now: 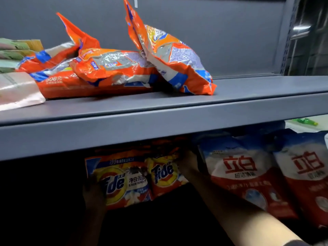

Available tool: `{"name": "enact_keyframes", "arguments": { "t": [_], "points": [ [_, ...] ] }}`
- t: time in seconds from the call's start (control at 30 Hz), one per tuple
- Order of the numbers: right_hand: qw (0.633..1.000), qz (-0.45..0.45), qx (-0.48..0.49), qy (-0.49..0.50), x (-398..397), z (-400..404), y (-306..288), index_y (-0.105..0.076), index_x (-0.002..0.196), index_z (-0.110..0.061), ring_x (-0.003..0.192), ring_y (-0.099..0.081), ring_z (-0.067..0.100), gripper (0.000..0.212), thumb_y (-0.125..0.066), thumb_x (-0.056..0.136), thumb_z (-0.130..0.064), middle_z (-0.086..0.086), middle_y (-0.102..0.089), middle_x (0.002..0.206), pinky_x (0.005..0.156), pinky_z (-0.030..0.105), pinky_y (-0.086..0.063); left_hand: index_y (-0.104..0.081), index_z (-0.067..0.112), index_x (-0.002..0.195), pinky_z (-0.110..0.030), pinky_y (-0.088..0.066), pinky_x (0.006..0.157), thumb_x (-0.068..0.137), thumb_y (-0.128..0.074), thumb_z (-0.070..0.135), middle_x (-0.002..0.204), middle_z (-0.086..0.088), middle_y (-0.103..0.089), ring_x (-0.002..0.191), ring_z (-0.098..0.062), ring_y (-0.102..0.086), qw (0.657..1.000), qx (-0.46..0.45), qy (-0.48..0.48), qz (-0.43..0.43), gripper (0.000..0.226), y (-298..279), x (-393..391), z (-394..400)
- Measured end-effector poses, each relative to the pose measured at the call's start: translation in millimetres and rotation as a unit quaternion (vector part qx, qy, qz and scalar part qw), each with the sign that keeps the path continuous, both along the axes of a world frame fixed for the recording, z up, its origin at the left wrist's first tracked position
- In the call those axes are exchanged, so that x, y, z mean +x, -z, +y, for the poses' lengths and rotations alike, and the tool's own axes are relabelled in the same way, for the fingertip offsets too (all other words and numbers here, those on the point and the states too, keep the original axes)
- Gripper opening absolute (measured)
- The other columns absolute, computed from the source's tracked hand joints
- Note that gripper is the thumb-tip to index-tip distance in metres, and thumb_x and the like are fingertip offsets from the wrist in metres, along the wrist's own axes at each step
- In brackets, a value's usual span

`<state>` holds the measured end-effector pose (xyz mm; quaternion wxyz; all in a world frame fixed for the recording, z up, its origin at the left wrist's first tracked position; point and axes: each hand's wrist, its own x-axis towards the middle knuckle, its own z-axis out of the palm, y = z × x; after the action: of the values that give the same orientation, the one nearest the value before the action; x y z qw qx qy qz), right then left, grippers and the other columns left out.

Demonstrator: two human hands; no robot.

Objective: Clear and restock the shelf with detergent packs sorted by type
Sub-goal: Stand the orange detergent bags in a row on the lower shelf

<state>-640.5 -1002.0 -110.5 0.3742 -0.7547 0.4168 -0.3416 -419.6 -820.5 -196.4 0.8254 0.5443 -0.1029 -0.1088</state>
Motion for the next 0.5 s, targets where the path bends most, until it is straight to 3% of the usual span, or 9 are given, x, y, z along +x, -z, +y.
{"name": "enact_keyframes", "arguments": {
  "t": [0.07, 0.13, 0.2, 0.27, 0.3, 0.37, 0.43, 0.5],
  "points": [
    [1.000, -0.006, -0.005, 0.007, -0.1, 2.5, 3.6, -0.034, 0.141, -0.008, 0.116, -0.055, 0.028, 0.054, -0.055, 0.091, -0.007, 0.011, -0.055, 0.130, 0.081, 0.024, -0.040, -0.050, 0.020, 0.119, -0.045, -0.057, 0.076, 0.096, -0.053, 0.026, 0.124, -0.016, -0.055, 0.098, -0.025, -0.065, 0.996, 0.071, -0.033, -0.039, 0.025, -2.1, -6.8, -1.3],
    [1.000, -0.018, -0.019, 0.014, -4.3, 10.8, 8.0, -0.014, 0.149, -0.010, 0.131, -0.042, 0.026, 0.067, -0.050, 0.093, -0.003, 0.011, -0.037, 0.148, 0.099, 0.026, -0.036, -0.039, 0.021, 0.136, -0.058, -0.043, 0.097, 0.085, -0.070, 0.025, 0.142, -0.018, -0.042, 0.125, -0.039, -0.046, 0.976, 0.187, -0.078, -0.076, 0.059, -1.3, -13.4, -4.3],
    [0.998, -0.004, -0.064, 0.000, -11.9, 20.0, 14.9, 0.002, 0.152, -0.016, 0.142, -0.024, 0.027, 0.081, -0.047, 0.090, 0.002, 0.010, -0.011, 0.158, 0.113, 0.039, -0.030, -0.015, 0.012, 0.150, -0.056, -0.024, 0.111, 0.079, -0.074, 0.035, 0.156, -0.018, -0.014, 0.141, -0.040, -0.019, 0.935, 0.327, -0.101, -0.091, 0.095, -5.9, -30.3, -3.8],
    [0.983, 0.086, -0.160, -0.004, -22.8, 30.8, 26.3, 0.001, 0.152, -0.020, 0.146, -0.009, 0.026, 0.083, -0.052, 0.090, -0.008, 0.005, -0.002, 0.159, 0.115, 0.048, -0.025, -0.006, 0.014, 0.152, -0.055, -0.011, 0.114, 0.074, -0.072, 0.055, 0.159, -0.014, 0.004, 0.145, -0.035, 0.000, 0.877, 0.437, -0.112, -0.166, 0.110, -11.2, -60.0, -0.2],
    [0.968, 0.148, -0.200, -0.003, -28.1, 35.7, 32.8, -0.006, 0.151, -0.020, 0.146, -0.007, 0.026, 0.077, -0.053, 0.090, -0.017, 0.004, -0.004, 0.158, 0.115, 0.049, -0.024, -0.007, 0.020, 0.152, -0.057, -0.008, 0.114, 0.070, -0.063, 0.070, 0.159, -0.011, 0.009, 0.145, -0.032, 0.006, 0.851, 0.470, -0.099, -0.212, 0.111, -13.7, -76.0, 1.5],
    [0.948, 0.237, -0.209, -0.032, -37.6, 43.2, 44.1, -0.018, 0.148, -0.025, 0.142, -0.013, 0.028, 0.067, -0.051, 0.090, -0.030, 0.004, -0.013, 0.156, 0.110, 0.049, -0.029, -0.005, 0.034, 0.150, -0.061, -0.002, 0.111, 0.057, -0.024, 0.092, 0.158, -0.005, 0.017, 0.143, -0.032, 0.017, 0.792, 0.533, -0.021, -0.299, 0.112, -10.7, -97.3, 1.6],
    [0.948, 0.266, -0.161, -0.065, -43.8, 45.5, 55.4, -0.016, 0.147, -0.032, 0.138, -0.024, 0.030, 0.071, -0.054, 0.088, -0.037, 0.004, -0.016, 0.154, 0.105, 0.046, -0.036, 0.010, 0.050, 0.141, -0.065, 0.008, 0.107, 0.045, 0.006, 0.097, 0.153, 0.002, 0.031, 0.138, -0.035, 0.031, 0.708, 0.577, 0.065, -0.402, 0.106, 2.9, -103.5, -2.1],
    [0.947, 0.279, -0.125, -0.098, -49.3, 45.7, 61.2, -0.006, 0.148, -0.041, 0.139, -0.024, 0.031, 0.074, -0.053, 0.091, -0.034, 0.003, -0.007, 0.157, 0.107, 0.045, -0.037, 0.020, 0.062, 0.132, -0.072, 0.013, 0.101, 0.051, 0.016, 0.095, 0.148, 0.004, 0.040, 0.132, -0.040, 0.039, 0.649, 0.580, 0.115, -0.478, 0.088, 19.1, -101.2, -5.3]
  ]
}}
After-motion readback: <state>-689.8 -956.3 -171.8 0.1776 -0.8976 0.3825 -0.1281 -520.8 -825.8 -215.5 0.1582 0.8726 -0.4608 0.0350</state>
